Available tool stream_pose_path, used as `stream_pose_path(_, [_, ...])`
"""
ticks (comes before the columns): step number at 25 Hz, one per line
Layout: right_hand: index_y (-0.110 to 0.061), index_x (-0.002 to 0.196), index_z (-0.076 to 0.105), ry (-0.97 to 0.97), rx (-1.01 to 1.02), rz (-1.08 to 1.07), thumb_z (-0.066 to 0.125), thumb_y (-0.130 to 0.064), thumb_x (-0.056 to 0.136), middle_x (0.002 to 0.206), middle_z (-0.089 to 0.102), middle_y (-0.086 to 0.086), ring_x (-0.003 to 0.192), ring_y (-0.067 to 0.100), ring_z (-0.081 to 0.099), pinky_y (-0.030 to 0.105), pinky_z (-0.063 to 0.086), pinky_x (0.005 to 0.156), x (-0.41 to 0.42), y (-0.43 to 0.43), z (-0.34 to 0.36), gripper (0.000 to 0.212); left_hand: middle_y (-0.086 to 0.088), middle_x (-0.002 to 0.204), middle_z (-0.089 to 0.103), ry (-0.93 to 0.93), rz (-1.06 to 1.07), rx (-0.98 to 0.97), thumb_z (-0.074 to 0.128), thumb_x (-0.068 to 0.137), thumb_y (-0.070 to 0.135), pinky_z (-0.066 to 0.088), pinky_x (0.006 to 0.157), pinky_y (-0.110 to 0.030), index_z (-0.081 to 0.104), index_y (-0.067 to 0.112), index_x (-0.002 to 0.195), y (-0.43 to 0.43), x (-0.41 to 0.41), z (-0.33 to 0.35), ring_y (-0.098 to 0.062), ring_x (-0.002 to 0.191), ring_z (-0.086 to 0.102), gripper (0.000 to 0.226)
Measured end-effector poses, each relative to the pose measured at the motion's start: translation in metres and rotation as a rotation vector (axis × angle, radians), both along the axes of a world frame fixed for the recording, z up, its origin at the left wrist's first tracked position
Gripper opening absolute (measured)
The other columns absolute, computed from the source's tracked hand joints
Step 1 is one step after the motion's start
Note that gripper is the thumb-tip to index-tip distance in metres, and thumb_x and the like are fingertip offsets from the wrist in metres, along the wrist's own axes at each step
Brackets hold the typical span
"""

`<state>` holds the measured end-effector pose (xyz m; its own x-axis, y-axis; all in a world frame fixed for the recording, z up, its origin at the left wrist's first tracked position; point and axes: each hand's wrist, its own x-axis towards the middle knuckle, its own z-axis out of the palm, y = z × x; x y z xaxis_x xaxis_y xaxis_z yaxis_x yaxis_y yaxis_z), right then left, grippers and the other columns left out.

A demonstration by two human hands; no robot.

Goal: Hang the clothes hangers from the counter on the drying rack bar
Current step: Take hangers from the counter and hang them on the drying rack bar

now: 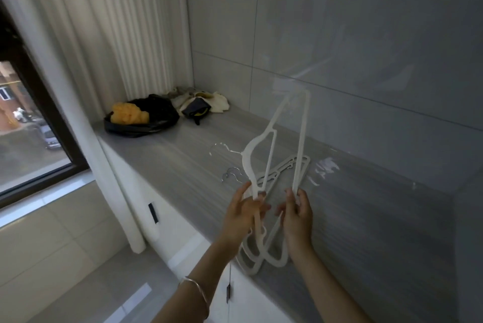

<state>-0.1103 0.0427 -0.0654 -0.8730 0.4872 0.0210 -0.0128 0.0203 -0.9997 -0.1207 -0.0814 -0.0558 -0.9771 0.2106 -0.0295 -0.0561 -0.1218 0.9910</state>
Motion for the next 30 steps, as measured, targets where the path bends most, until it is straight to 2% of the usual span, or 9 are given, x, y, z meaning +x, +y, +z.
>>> stream_pose_path(4, [-0.027, 0.093, 0.063, 0.109, 0.167, 0.109, 0.049, -0.031, 0.094, 0.051, 0.043, -0.006, 0.048, 0.007, 0.037, 0.023, 0.032, 0.048, 0.047, -0.025, 0.029, 0.015, -0.009, 0.111, 0.068, -0.182, 0.100, 0.408, 0.038, 0.096, 0.045, 0.054, 0.085, -0.042, 0.055, 0.023, 0.115, -0.055, 0.028, 0.063, -0.034, 0.098, 0.067, 0.033])
stream_pose_path(7, [-0.028, 0.093, 0.065, 0.239, 0.200, 0.174, 0.050, -0.024, 0.094, 0.054, 0.048, -0.001, 0.051, 0.005, 0.041, 0.017, 0.036, 0.051, 0.079, -0.055, 0.053, 0.016, -0.004, 0.118, 0.064, -0.123, 0.186, 0.524, 0.033, 0.092, 0.056, 0.051, 0.089, -0.047, 0.048, 0.034, 0.126, -0.106, 0.056, 0.105, -0.036, 0.097, 0.067, 0.043])
stream_pose_path(9, [-0.024, 0.095, 0.065, 0.302, 0.176, 0.236, 0.050, -0.022, 0.093, 0.053, 0.047, -0.002, 0.052, 0.003, 0.042, 0.014, 0.036, 0.051, 0.096, -0.080, 0.075, 0.015, -0.001, 0.116, 0.067, 0.008, 0.242, 0.437, 0.028, 0.095, 0.053, 0.053, 0.088, -0.043, 0.048, 0.032, 0.129, -0.136, 0.083, 0.127, -0.032, 0.098, 0.068, 0.046])
stream_pose_path(14, [-0.029, 0.068, 0.052, 0.433, 0.152, 0.428, 0.049, -0.025, 0.093, 0.048, 0.034, -0.007, 0.046, 0.004, 0.033, 0.014, 0.031, 0.047, 0.142, -0.145, 0.136, 0.026, -0.005, 0.106, 0.071, 0.339, 0.492, 0.179, 0.030, 0.100, 0.035, 0.057, 0.081, -0.028, 0.058, 0.011, 0.122, -0.196, 0.173, 0.189, -0.021, 0.095, 0.070, 0.043])
stream_pose_path(17, [-0.034, 0.088, 0.061, 0.457, 0.095, 0.580, 0.047, -0.028, 0.094, 0.050, 0.033, -0.006, 0.044, 0.004, 0.032, 0.015, 0.032, 0.045, 0.183, -0.172, 0.165, 0.016, -0.007, 0.105, 0.071, 0.451, 0.640, 0.130, 0.030, 0.101, 0.031, 0.057, 0.078, -0.026, 0.060, 0.011, 0.118, -0.217, 0.241, 0.221, -0.020, 0.095, 0.070, 0.040])
stream_pose_path(20, [-0.020, 0.104, 0.065, 0.473, 0.052, 0.738, 0.046, -0.032, 0.093, 0.053, 0.031, 0.004, 0.046, 0.009, 0.030, 0.019, 0.029, 0.043, 0.235, -0.187, 0.182, 0.025, -0.006, 0.110, 0.070, 0.543, 0.780, 0.054, 0.027, 0.101, 0.033, 0.056, 0.083, -0.026, 0.059, 0.013, 0.122, -0.219, 0.323, 0.241, -0.018, 0.100, 0.068, 0.043])
stream_pose_path(22, [-0.023, 0.106, 0.066, 0.500, 0.049, 0.829, 0.046, -0.034, 0.092, 0.053, 0.029, 0.004, 0.047, 0.012, 0.028, 0.024, 0.026, 0.044, 0.275, -0.194, 0.189, 0.026, -0.006, 0.111, 0.070, 0.594, 0.877, -0.020, 0.027, 0.101, 0.034, 0.056, 0.084, -0.026, 0.058, 0.013, 0.125, -0.216, 0.380, 0.250, -0.016, 0.100, 0.068, 0.045])
stream_pose_path(26, [-0.034, 0.107, 0.062, 0.526, -0.044, 1.047, 0.046, -0.026, 0.094, 0.055, 0.027, 0.003, 0.042, 0.005, 0.024, 0.016, 0.021, 0.040, 0.362, -0.224, 0.208, 0.022, -0.004, 0.111, 0.069, 0.673, 1.079, -0.177, 0.024, 0.102, 0.029, 0.055, 0.085, -0.024, 0.056, 0.013, 0.127, -0.216, 0.504, 0.269, -0.015, 0.102, 0.067, 0.043])
stream_pose_path(30, [-0.029, 0.099, 0.064, 0.531, -0.115, 1.343, 0.045, -0.019, 0.096, 0.055, 0.026, 0.002, 0.040, 0.003, 0.023, 0.014, 0.020, 0.038, 0.465, -0.277, 0.228, 0.022, 0.003, 0.135, 0.055, 0.765, 1.293, -0.439, 0.026, 0.103, 0.025, 0.049, 0.097, -0.029, 0.047, 0.024, 0.132, -0.233, 0.633, 0.286, -0.011, 0.118, 0.057, 0.037])
